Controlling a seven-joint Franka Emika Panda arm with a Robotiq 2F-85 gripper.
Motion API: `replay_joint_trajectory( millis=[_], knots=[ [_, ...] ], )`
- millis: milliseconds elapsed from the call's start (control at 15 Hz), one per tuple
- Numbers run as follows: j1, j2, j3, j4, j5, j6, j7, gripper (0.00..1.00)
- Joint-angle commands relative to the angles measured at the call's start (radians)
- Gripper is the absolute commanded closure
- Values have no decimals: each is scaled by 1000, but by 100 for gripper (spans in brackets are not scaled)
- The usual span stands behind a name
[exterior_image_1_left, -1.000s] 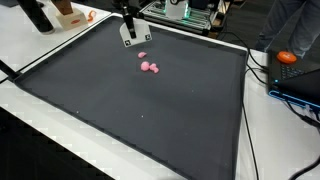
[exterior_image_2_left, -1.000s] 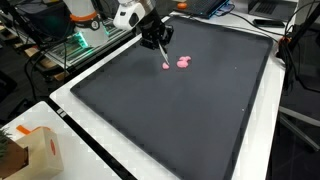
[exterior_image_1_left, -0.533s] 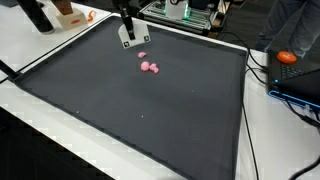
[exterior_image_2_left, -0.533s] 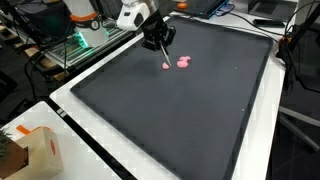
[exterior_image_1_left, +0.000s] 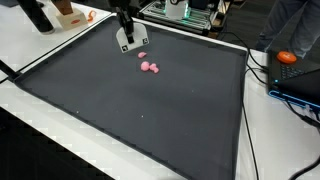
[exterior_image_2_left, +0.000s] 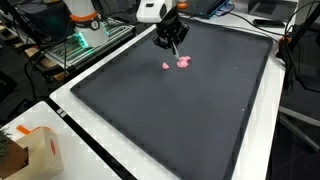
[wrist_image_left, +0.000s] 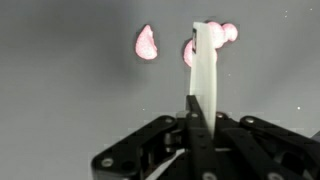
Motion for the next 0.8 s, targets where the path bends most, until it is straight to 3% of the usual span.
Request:
replay_joint_trajectory(
  millis=[0, 733],
  knots=[
    [41, 55, 11, 104, -136, -88, 89, 99],
    [229, 166, 60, 373, -523, -370, 200, 99]
  ],
)
